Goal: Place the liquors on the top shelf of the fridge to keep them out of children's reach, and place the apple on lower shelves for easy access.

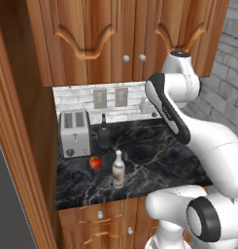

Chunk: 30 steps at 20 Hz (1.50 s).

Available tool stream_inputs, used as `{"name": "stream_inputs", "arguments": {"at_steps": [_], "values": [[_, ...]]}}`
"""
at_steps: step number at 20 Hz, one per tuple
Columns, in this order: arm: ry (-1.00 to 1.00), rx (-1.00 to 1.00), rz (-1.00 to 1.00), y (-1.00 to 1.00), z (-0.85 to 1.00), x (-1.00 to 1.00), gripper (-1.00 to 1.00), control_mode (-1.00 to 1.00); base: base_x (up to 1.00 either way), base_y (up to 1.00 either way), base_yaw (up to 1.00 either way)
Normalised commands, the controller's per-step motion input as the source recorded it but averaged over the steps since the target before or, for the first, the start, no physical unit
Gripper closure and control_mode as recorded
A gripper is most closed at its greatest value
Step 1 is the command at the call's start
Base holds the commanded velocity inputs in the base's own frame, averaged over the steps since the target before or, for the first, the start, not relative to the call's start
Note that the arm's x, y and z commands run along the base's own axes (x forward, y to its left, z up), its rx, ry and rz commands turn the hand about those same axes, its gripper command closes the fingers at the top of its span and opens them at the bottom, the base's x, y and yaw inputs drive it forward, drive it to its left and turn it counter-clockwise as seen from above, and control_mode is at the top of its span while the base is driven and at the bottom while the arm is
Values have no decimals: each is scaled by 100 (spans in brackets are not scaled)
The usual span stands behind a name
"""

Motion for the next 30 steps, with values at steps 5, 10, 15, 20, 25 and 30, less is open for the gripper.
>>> {"name": "stream_inputs", "arguments": {"at_steps": [5, 10, 15, 20, 25, 30], "values": [[-6, 0, 0, 1, -14, -30, -100, -100, 0, 0, 0], [-14, 0, 0, 20, -44, -38, -100, -100, 0, 0, 0], [-16, 0, 0, 40, -46, -23, -100, -100, 0, 0, 0], [-9, 0, 0, 48, -48, -17, -100, -100, 0, 0, 0], [-1, 0, 0, 49, -42, -4, -100, -100, 0, 0, 0], [0, 0, -2, 51, -22, 0, -100, -100, 0, 0, 0]]}}
